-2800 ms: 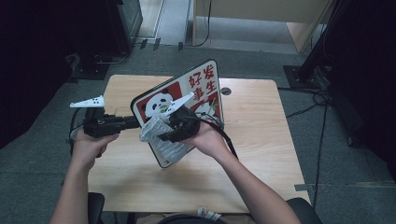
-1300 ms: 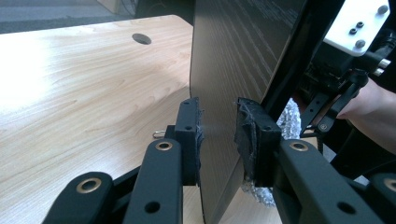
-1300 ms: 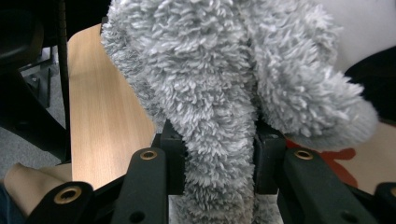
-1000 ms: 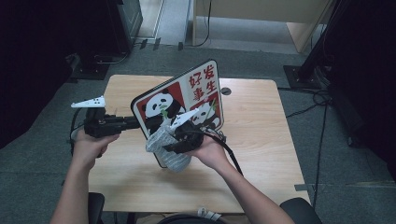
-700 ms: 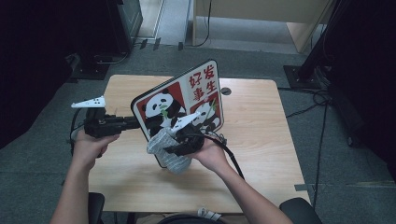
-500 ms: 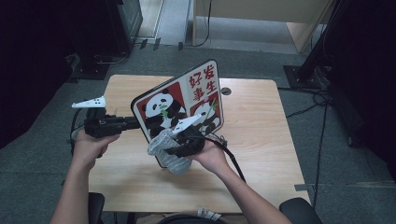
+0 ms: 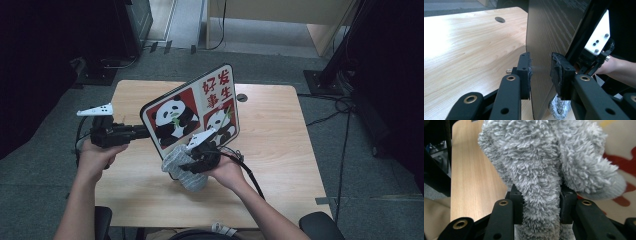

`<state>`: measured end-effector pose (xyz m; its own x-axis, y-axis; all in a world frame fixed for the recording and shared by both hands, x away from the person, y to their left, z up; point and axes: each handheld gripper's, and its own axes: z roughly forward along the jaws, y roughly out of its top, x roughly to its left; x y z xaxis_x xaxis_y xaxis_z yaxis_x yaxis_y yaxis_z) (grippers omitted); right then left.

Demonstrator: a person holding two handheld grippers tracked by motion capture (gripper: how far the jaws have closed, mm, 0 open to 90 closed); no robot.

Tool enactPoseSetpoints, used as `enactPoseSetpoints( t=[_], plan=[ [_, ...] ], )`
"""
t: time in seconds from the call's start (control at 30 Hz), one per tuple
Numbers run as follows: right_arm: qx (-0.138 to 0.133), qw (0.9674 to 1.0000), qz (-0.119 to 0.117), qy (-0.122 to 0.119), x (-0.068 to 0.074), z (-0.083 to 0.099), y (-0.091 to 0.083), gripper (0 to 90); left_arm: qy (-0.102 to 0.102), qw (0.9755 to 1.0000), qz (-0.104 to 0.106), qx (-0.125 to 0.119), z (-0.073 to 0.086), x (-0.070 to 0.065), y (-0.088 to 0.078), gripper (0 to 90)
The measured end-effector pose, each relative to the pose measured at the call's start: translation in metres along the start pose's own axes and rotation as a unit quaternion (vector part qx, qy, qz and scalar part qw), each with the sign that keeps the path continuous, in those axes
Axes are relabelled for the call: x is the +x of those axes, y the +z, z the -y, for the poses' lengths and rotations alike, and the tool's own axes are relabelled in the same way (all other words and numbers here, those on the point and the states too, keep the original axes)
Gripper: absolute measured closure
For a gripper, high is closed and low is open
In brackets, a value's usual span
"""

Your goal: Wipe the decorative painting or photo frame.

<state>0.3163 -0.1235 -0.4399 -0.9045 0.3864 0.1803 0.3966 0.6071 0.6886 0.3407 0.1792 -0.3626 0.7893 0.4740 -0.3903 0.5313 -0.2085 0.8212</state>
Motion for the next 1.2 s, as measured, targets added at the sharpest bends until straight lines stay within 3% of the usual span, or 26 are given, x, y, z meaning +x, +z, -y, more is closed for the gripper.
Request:
enactPoseSetpoints(
  t=[1.2],
  plan=[
    [0.051,0.9984,-0.016,0.02,-0.006,0.033,0.028,64.8,0.001,1.0,-0.003,0.001,0.0,0.0,0.0,68.9]
  ],
)
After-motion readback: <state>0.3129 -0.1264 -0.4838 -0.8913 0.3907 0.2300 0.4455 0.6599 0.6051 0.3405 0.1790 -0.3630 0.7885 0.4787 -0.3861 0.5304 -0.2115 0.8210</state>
